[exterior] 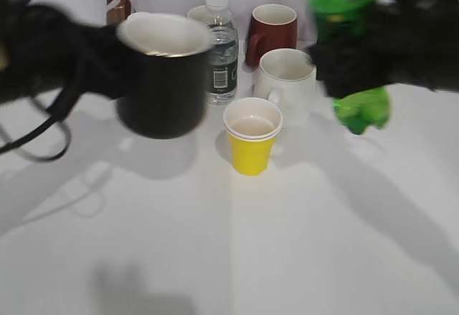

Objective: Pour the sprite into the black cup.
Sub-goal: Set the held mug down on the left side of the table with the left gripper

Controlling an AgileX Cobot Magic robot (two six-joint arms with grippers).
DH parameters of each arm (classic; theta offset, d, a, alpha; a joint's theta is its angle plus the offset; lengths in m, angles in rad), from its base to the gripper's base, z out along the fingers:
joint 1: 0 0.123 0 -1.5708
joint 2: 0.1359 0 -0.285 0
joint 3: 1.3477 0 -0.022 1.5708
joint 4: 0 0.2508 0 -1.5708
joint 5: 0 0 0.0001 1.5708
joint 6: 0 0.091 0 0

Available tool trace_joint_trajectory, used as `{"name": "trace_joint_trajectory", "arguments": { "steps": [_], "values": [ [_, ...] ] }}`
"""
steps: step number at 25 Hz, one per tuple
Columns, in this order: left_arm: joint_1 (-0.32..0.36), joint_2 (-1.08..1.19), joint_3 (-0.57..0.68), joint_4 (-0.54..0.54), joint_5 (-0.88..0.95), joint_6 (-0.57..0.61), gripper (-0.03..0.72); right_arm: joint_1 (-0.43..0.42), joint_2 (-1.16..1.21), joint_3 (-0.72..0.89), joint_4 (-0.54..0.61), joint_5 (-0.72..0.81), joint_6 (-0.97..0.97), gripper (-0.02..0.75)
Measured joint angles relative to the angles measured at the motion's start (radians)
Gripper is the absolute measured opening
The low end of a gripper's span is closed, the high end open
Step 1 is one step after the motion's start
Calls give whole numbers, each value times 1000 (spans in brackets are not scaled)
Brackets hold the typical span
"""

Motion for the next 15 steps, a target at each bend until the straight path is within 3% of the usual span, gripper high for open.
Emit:
{"name": "trace_joint_trajectory", "arguments": {
  "steps": [3, 6, 11, 15],
  "values": [
    [103, 55, 136, -67, -271, 1, 40, -101, 3, 99, 8, -194, 106, 414],
    [164, 151, 185, -89, -435, 3, 40, -134, 35, 154, 11, -364, 142, 414],
    [184, 371, 190, -98, -681, 5, 40, -136, 115, 170, 9, -520, 153, 414],
    [185, 527, 185, -103, -729, -2, 39, -137, 148, 170, -13, -559, 155, 414]
  ]
}}
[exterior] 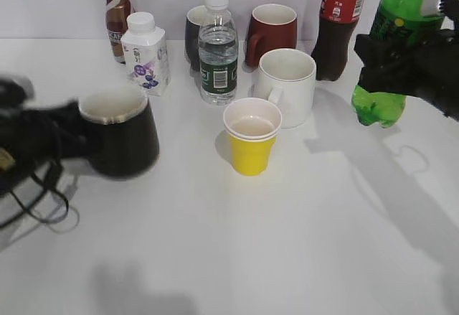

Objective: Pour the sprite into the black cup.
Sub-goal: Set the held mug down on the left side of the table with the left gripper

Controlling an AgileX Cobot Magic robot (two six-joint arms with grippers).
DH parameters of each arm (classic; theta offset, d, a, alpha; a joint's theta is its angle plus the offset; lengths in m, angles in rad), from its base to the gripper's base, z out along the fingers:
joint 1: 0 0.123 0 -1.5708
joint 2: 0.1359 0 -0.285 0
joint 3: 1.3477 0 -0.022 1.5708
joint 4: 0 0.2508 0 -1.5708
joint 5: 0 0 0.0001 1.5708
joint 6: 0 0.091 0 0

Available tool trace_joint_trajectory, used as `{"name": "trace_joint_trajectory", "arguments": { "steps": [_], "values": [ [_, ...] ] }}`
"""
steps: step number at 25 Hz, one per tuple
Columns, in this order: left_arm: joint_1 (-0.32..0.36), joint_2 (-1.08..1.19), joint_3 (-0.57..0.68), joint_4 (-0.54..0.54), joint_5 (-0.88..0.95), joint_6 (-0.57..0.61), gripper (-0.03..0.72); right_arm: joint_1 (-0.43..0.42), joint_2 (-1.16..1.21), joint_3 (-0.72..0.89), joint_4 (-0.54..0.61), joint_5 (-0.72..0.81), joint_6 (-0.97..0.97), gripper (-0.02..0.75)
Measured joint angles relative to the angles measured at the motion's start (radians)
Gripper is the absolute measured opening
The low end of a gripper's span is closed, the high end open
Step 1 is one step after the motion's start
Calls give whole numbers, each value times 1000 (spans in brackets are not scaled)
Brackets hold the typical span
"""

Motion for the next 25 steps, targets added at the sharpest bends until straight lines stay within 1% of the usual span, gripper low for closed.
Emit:
{"name": "trace_joint_trajectory", "arguments": {
  "steps": [4, 7, 9, 11, 14, 20, 25],
  "values": [
    [0, 56, -10, -13, -85, -13, 40, 0, 3, 0, -22, -3, 5, 414],
    [0, 63, -10, -13, -97, -14, 55, 0, 3, 0, -28, -3, 21, 414],
    [0, 64, -10, -9, -94, -14, 109, -1, 4, 0, -30, -3, 26, 414],
    [0, 65, -9, -6, -94, -14, 181, -1, 6, 0, -31, -3, 27, 414],
    [0, 61, 3, -5, -97, -14, 228, -1, 7, 0, -31, -3, 28, 414],
    [0, 16, 60, 2, -82, -14, 243, -1, 7, 0, -24, -2, 45, 414],
    [0, -23, 79, 8, -59, -14, 250, -1, 7, 11, -15, -2, 53, 414]
  ]
}}
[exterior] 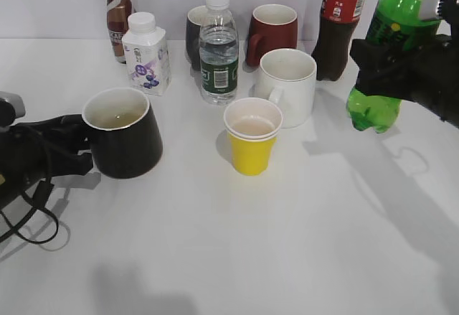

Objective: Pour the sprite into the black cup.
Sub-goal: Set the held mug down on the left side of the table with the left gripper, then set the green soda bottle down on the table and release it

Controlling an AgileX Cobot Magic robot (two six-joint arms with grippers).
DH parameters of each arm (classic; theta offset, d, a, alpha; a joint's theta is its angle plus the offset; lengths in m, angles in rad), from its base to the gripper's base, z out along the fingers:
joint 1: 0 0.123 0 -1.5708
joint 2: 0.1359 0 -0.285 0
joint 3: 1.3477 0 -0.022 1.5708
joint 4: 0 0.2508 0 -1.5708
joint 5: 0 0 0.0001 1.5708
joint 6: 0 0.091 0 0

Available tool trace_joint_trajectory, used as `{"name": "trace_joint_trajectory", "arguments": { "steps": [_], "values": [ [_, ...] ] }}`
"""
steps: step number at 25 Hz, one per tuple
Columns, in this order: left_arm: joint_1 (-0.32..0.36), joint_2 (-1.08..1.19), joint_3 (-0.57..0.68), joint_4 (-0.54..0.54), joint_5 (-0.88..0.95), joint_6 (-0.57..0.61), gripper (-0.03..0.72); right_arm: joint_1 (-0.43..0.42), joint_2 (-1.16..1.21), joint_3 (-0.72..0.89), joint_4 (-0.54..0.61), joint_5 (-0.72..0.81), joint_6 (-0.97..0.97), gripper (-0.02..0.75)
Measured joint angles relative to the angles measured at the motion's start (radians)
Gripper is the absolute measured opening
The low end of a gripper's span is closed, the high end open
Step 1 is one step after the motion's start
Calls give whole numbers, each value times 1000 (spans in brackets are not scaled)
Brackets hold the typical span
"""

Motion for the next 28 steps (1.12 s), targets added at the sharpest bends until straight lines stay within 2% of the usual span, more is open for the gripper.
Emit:
{"name": "trace_joint_trajectory", "arguments": {
  "steps": [11, 28],
  "values": [
    [0, -37, 24, 30, 10, 0, 307, 0, 15, 18, 3, -2, 3, 414],
    [2, -134, 137, 40, 7, 0, 313, 0, 55, 19, 14, -17, 3, 414]
  ]
}}
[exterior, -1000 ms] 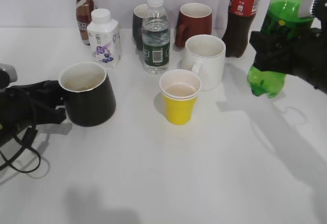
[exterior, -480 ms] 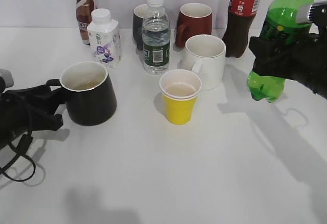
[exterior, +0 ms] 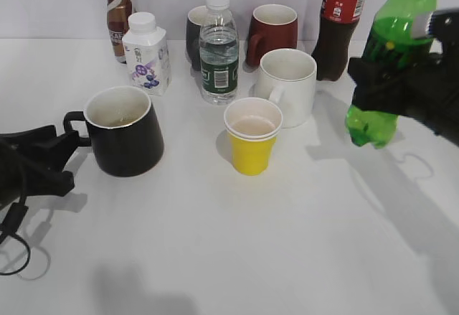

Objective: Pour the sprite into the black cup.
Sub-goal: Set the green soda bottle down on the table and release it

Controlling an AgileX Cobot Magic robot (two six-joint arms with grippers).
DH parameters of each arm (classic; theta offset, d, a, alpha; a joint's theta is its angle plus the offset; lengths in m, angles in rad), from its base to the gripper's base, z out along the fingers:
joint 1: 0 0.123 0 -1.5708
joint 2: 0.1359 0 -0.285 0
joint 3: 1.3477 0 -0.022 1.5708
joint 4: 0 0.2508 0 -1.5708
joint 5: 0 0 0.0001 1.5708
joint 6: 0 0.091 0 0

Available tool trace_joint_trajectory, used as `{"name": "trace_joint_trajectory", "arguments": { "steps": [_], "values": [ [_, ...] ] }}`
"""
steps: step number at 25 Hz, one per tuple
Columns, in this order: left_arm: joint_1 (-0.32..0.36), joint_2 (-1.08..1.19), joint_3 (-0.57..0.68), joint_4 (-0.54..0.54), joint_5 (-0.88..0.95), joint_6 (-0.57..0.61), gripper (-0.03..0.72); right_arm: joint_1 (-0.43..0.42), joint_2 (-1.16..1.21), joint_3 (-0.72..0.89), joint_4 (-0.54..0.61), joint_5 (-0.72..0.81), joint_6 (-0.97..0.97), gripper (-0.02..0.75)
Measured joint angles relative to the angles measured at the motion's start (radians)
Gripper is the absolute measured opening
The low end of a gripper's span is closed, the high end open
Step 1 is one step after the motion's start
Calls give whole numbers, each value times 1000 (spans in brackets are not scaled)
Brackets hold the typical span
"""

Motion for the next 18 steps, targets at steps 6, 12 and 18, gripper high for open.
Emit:
{"name": "trace_joint_trajectory", "arguments": {
  "steps": [6, 12, 18],
  "values": [
    [0, -39, 16, 4, 1, 0, 313, 0, 107, 46, 1, -177, 0, 414],
    [0, -96, 16, 10, 0, 0, 313, 0, 166, 109, -3, -338, 0, 414],
    [0, -154, 16, 23, -1, 0, 313, 0, 166, 121, -23, -361, -23, 580]
  ]
}}
